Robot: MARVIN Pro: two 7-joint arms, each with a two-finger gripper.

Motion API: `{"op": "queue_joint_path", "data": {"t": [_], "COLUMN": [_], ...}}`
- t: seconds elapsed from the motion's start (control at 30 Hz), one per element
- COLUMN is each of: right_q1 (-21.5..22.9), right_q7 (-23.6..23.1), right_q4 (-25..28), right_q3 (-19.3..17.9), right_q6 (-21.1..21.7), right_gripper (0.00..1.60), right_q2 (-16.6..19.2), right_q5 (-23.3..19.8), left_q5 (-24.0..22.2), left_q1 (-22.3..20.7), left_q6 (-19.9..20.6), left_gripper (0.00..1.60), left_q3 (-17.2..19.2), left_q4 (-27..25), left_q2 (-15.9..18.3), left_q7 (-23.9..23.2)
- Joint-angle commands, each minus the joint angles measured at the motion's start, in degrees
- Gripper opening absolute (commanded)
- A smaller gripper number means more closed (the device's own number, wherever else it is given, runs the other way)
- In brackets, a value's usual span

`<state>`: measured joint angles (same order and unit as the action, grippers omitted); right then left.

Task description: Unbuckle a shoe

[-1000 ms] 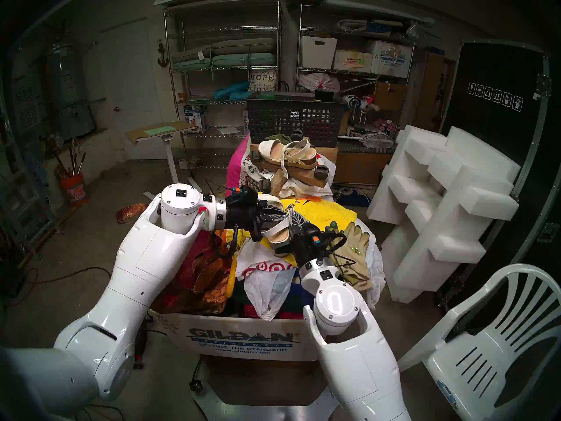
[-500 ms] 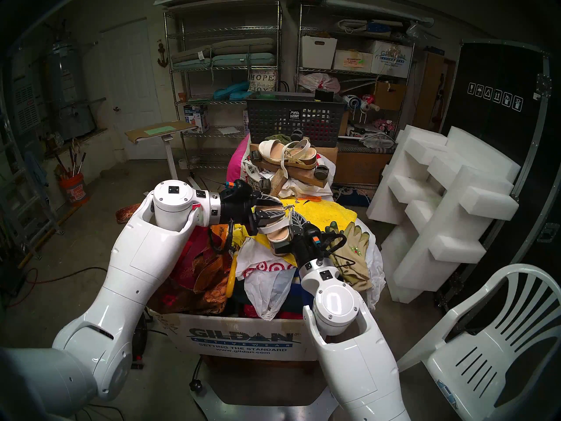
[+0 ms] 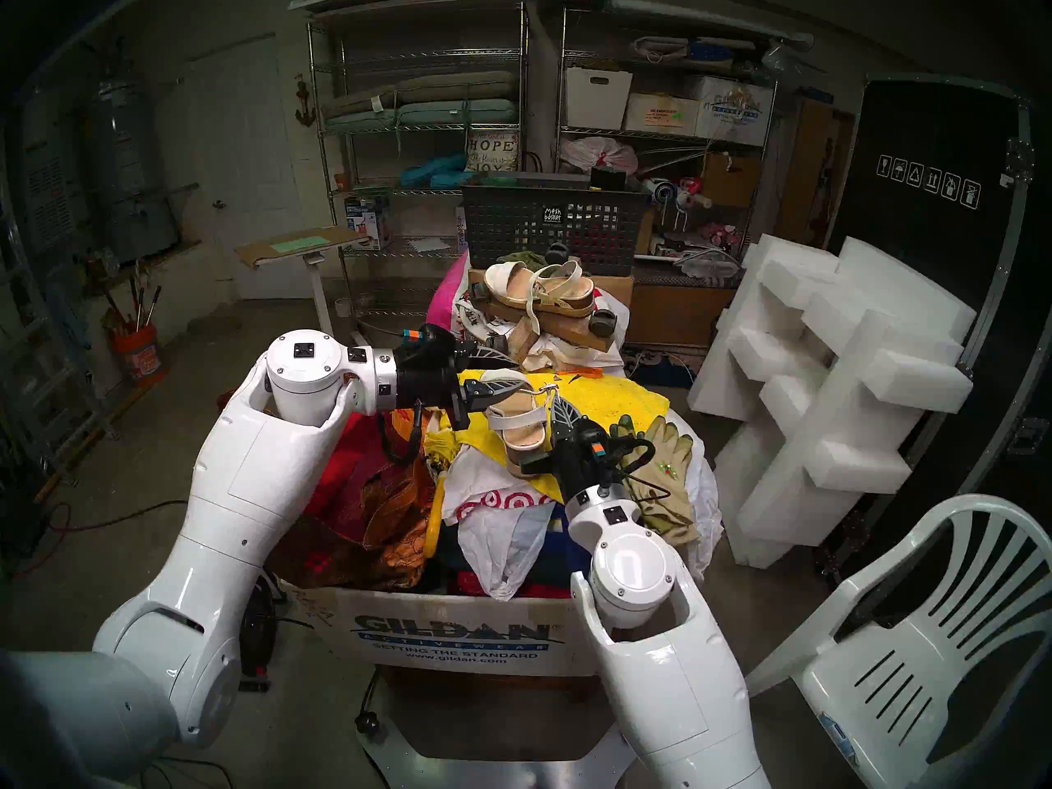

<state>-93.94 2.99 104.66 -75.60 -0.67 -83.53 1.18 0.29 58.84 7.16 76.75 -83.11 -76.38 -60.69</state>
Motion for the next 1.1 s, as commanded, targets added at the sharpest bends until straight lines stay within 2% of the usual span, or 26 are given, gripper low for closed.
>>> {"op": "queue_joint_path", "data": {"t": [0.0, 0.33, 0.5, 1.07], "right_q1": [0.7, 0.4, 0.4, 0.2], "right_q7": [-0.4, -0.9, -1.1, -1.0], "right_q4": [2.0, 2.7, 2.7, 2.6], "right_q3": [0.2, 0.0, 0.0, 0.0], "right_q6": [-0.3, -0.2, -0.2, -0.3], "right_gripper": [0.0, 0.0, 0.0, 0.0], "right_q2": [-0.2, -0.1, -0.2, -0.3], "right_q5": [-0.4, -0.9, -1.0, -1.1], "left_q5": [0.4, 1.2, 1.6, 2.0], "left_q1": [-2.2, -3.8, -3.3, -1.9], "left_q6": [-2.7, -3.9, -4.3, -4.3], "left_gripper": [0.78, 0.77, 0.77, 0.76], "left_q3": [-0.4, -2.3, -3.0, -2.1], "left_q4": [1.3, 3.9, 3.4, 2.4], "left_q2": [-1.7, -1.6, -1.1, -0.1], "left_q7": [1.3, 0.2, -0.3, -0.5]}}
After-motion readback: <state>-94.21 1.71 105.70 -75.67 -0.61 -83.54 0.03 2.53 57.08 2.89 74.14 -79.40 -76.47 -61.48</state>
